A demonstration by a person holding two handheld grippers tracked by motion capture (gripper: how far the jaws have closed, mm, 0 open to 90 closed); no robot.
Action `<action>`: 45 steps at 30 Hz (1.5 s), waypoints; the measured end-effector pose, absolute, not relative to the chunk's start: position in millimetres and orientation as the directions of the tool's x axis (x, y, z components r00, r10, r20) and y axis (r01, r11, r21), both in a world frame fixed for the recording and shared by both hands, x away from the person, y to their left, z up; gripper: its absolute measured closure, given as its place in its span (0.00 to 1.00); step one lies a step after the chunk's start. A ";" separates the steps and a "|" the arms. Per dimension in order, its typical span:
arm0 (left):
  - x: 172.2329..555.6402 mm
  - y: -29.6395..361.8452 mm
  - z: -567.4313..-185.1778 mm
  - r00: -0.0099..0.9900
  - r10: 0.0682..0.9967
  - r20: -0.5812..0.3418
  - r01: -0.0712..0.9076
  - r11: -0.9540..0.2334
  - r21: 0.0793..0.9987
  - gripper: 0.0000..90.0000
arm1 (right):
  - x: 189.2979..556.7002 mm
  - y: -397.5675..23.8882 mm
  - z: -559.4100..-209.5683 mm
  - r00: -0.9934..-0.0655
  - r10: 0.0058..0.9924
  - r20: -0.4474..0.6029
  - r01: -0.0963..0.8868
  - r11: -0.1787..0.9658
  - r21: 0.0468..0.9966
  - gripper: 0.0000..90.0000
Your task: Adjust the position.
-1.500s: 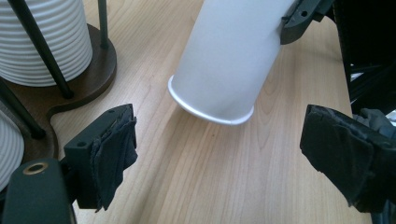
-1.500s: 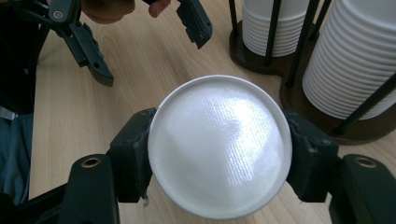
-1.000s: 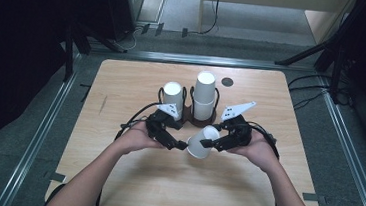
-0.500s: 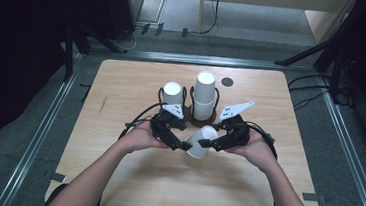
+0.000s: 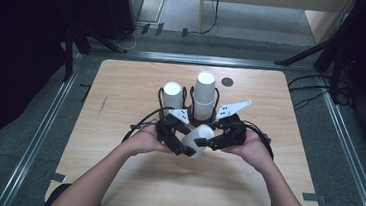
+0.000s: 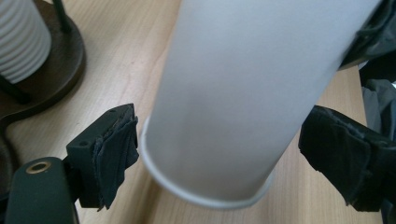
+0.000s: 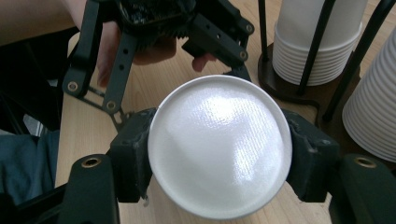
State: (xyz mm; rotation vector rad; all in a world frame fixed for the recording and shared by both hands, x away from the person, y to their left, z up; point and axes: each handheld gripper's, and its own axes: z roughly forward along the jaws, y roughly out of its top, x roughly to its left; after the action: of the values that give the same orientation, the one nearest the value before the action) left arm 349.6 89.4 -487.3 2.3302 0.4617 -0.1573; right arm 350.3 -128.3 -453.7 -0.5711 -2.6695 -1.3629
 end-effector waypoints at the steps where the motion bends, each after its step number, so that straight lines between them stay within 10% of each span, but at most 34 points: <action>1: 349.3 88.8 -487.4 0.929 0.280 -0.241 0.369 -0.662 0.652 0.13 | 350.4 -128.0 -453.5 -0.926 0.284 0.249 0.368 0.527 0.766 0.38; 45: 361.2 112.4 -455.6 0.953 0.247 -0.174 0.302 -0.762 0.573 0.33 | 345.7 -136.5 -460.7 -0.947 0.264 0.183 0.308 0.576 0.757 0.30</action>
State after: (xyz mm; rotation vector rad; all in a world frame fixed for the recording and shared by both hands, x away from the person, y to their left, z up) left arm 361.2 112.4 -455.6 2.4728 0.3859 -0.1164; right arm 345.7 -136.5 -460.7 -0.4982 -2.7441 -1.3338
